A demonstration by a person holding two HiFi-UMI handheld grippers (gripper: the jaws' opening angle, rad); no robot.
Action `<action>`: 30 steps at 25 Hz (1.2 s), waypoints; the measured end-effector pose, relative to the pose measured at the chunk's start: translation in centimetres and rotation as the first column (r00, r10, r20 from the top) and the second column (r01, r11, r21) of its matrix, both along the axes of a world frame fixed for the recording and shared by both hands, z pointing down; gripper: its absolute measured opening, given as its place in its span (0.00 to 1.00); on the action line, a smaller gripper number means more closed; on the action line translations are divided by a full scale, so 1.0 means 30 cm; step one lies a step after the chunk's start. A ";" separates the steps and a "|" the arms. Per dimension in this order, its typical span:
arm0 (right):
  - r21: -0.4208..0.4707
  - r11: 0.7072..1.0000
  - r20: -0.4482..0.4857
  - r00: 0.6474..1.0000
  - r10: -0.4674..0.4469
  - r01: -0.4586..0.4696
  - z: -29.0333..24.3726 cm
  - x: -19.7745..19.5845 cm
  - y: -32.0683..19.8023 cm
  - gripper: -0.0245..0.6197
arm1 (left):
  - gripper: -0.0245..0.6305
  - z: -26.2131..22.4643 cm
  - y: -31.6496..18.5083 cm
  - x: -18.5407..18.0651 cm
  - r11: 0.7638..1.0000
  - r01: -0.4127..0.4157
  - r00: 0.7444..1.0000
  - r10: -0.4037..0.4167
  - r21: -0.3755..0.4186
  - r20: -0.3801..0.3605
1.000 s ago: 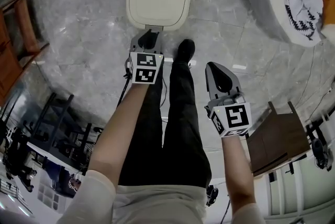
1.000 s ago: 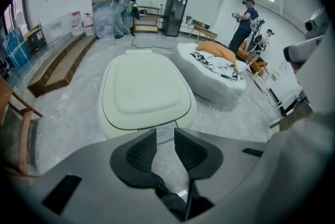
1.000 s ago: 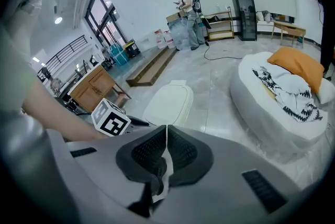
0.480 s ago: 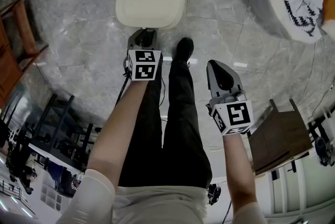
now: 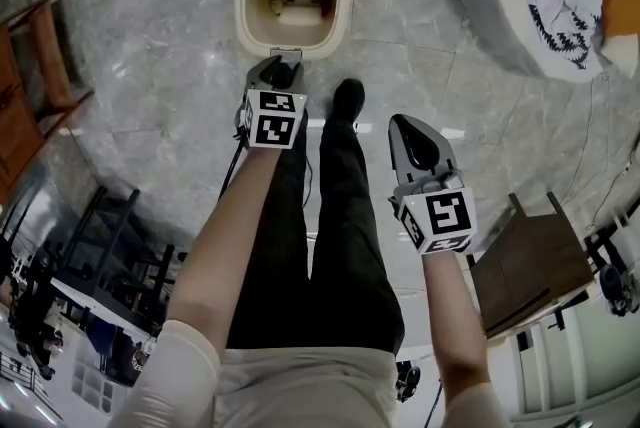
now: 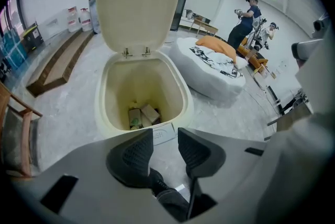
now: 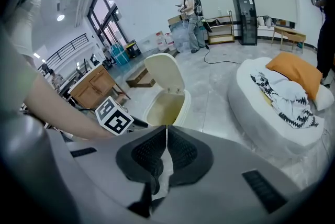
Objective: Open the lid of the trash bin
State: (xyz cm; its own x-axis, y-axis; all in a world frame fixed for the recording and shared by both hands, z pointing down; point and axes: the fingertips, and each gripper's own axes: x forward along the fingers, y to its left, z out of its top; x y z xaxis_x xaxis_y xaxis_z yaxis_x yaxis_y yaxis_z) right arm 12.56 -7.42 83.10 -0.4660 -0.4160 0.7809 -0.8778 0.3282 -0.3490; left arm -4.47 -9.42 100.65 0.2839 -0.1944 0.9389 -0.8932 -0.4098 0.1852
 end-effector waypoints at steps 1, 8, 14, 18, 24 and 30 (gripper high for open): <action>0.005 1.000 -0.004 1.000 -0.001 0.001 -0.010 0.000 -0.004 0.09 | 0.28 -0.017 -0.008 0.003 1.000 -0.004 1.000 0.004 0.007 -0.010; 0.027 1.000 -0.053 0.999 -0.005 0.007 -0.105 -0.006 -0.034 0.09 | 0.22 -0.182 -0.041 0.027 0.996 -0.021 0.998 0.026 0.088 -0.057; 0.051 0.997 -0.089 0.994 -0.061 0.066 -0.223 -0.059 -0.035 0.09 | 0.19 -0.385 -0.059 0.030 0.986 -0.082 0.989 0.099 0.148 -0.110; 0.069 0.994 -0.108 0.991 -0.080 0.087 -0.321 -0.083 -0.030 0.09 | 0.16 -0.519 -0.058 0.008 0.979 -0.123 0.981 0.145 0.165 -0.127; 0.081 0.983 -0.131 0.980 -0.151 0.163 -0.467 -0.137 0.008 0.09 | 0.12 -0.726 -0.051 -0.058 0.963 -0.170 0.968 0.203 0.207 -0.148; 0.098 0.989 -0.118 0.988 -0.097 0.109 -0.604 -0.157 0.005 0.09 | 0.10 -0.931 -0.039 -0.115 0.948 -0.210 0.947 0.258 0.238 -0.192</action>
